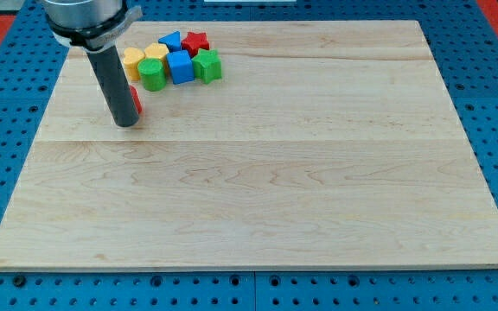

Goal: Slide the red circle to the top left

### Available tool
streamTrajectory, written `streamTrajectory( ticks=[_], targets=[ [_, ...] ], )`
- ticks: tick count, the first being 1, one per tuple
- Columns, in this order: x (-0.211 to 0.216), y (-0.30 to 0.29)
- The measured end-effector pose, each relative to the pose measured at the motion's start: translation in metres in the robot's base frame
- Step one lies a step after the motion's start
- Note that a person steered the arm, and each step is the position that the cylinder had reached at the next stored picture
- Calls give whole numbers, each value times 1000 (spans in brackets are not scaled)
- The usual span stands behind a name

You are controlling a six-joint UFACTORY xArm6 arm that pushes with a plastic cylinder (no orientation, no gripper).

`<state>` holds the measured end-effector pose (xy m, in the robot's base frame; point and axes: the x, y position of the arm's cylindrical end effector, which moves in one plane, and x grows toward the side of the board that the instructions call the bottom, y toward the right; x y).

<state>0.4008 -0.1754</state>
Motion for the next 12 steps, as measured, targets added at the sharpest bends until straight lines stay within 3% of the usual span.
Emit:
streamTrajectory(
  ticks=[4, 7, 12],
  targets=[
    [-17, 8],
    [-57, 4],
    [-91, -110]
  ],
)
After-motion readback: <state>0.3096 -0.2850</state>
